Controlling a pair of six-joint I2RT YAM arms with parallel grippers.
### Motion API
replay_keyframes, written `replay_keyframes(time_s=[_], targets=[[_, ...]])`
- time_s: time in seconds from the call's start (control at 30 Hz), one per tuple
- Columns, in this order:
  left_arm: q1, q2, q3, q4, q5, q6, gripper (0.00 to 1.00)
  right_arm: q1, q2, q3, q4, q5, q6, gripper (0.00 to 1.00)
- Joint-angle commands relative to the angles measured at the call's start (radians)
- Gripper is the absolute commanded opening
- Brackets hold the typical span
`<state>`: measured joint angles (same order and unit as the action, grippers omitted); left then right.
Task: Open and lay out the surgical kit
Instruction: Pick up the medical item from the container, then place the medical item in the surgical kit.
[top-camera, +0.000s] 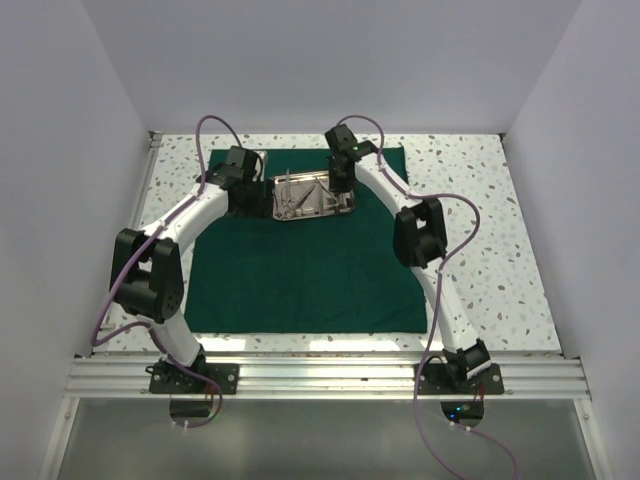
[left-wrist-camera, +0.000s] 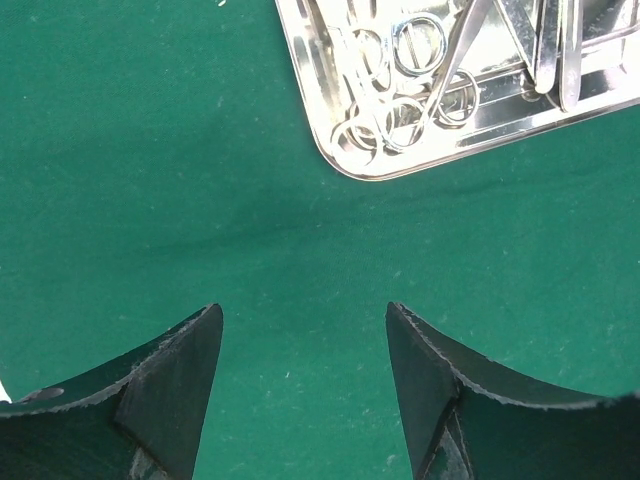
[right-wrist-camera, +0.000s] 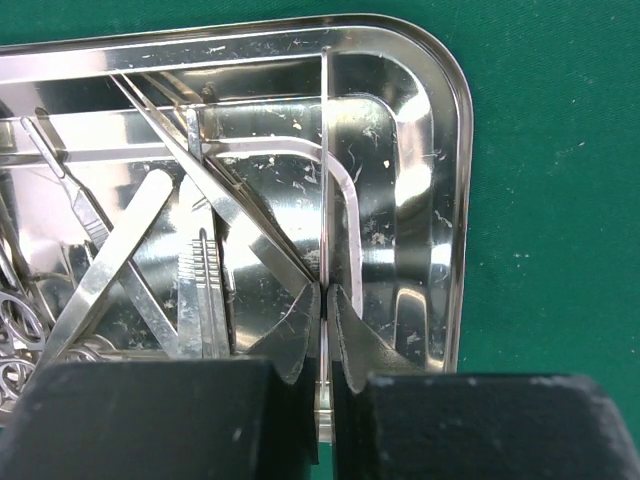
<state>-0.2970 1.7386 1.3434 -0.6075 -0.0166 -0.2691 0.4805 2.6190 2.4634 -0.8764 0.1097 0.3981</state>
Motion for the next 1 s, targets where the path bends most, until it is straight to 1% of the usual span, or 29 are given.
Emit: replay_keyframes(time_s=[0.0, 0.03, 0.17, 0.27, 0.37, 0.4, 0.43, 0.47, 0.5, 0.57, 0.63, 0.67, 0.7, 0.77, 0.87, 0.93, 0.97], targets=[[0.007, -0.027, -0.009, 0.032, 0.012, 0.010, 0.70, 0.009, 0.030, -0.041, -0.096, 0.001, -0.033, 0.00], [0.006, -0.028, -0.009, 0.032, 0.035, 0.008, 0.70, 0.010, 0.026, -0.046, -0.095, 0.005, -0.036, 0.00], [0.006, -0.031, -0.003, 0.031, 0.035, 0.004, 0.70, 0.010, -0.030, -0.018, -0.085, 0.021, -0.038, 0.00], [0.007, -0.033, 0.006, 0.029, 0.032, -0.005, 0.70, 0.010, -0.097, -0.003, -0.069, 0.016, -0.024, 0.00], [0.007, -0.031, 0.025, 0.014, 0.021, -0.025, 0.72, 0.013, -0.197, -0.035, -0.053, 0.010, 0.011, 0.00], [0.007, -0.036, 0.029, 0.005, 0.020, -0.031, 0.76, 0.020, -0.221, -0.064, -0.049, 0.010, 0.021, 0.00], [0.007, -0.040, 0.034, 0.003, 0.020, -0.045, 0.78, 0.026, -0.279, -0.082, -0.049, 0.011, 0.036, 0.00], [0.007, -0.045, 0.036, -0.003, -0.012, -0.051, 0.82, 0.033, -0.309, -0.105, -0.046, 0.015, 0.044, 0.00], [0.007, -0.060, 0.034, -0.008, -0.023, -0.065, 0.91, 0.055, -0.336, -0.159, -0.036, 0.022, 0.053, 0.00], [0.007, -0.077, 0.025, -0.012, -0.054, -0.073, 0.98, 0.081, -0.429, -0.223, -0.023, 0.028, 0.088, 0.00], [0.007, -0.102, 0.011, -0.012, -0.074, -0.081, 0.99, 0.121, -0.518, -0.329, 0.008, 0.030, 0.146, 0.00], [0.007, -0.109, 0.007, -0.012, -0.074, -0.084, 0.99, 0.150, -0.551, -0.412, 0.043, 0.025, 0.171, 0.00], [0.007, -0.126, 0.002, -0.012, -0.077, -0.085, 0.99, 0.165, -0.577, -0.453, 0.065, 0.009, 0.218, 0.00], [0.009, -0.142, -0.009, -0.011, -0.079, -0.090, 0.99, 0.207, -0.629, -0.545, 0.102, 0.002, 0.260, 0.00], [0.010, -0.184, -0.004, -0.023, -0.074, -0.090, 1.00, 0.330, -0.646, -0.616, 0.125, -0.008, 0.329, 0.00], [0.012, -0.206, 0.003, -0.032, -0.085, -0.085, 0.99, 0.368, -0.652, -0.655, 0.143, -0.037, 0.384, 0.00], [0.012, -0.232, 0.008, -0.047, -0.095, -0.084, 0.99, 0.400, -0.668, -0.713, 0.186, -0.050, 0.402, 0.00]])
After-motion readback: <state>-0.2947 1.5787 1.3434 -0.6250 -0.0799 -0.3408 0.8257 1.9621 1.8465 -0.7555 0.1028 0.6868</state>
